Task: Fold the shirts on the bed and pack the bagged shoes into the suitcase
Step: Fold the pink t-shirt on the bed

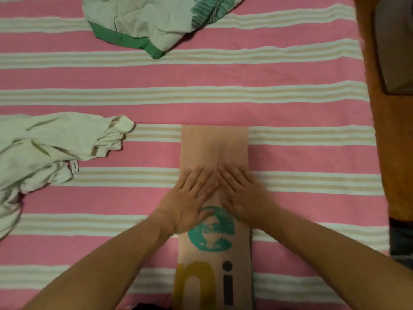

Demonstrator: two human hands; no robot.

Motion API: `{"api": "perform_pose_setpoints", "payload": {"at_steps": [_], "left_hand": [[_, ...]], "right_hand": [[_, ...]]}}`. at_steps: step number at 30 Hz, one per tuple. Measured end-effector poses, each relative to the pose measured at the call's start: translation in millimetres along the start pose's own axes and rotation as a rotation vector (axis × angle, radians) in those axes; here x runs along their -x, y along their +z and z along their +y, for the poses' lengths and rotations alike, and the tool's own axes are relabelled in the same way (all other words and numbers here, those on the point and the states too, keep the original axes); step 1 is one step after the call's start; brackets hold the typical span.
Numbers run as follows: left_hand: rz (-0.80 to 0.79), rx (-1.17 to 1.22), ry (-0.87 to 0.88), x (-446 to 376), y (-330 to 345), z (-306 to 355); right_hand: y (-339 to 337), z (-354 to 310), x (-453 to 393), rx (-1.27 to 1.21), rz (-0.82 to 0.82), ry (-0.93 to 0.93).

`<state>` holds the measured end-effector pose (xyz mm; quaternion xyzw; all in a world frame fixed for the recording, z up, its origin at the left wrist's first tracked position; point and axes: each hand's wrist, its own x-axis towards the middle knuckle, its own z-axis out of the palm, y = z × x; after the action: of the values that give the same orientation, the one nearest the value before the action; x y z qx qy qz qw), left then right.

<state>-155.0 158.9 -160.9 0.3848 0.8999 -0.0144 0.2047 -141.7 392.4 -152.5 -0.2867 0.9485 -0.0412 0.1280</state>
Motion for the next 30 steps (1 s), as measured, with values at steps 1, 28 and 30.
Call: {"api": "perform_pose_setpoints", "payload": {"at_steps": [1,28,30], "left_hand": [[-0.036,0.027,0.071,30,12,15],[-0.104,1.361,-0.396,217,-12,148],[0.033,1.654,-0.809,190,-22,136]], "right_hand": [[8,-14,25,-0.008,-0.042,-0.082],[-11,-133,221,-0.994,-0.179,0.421],[-16,-123,191,-0.993,-0.131,0.776]]}}
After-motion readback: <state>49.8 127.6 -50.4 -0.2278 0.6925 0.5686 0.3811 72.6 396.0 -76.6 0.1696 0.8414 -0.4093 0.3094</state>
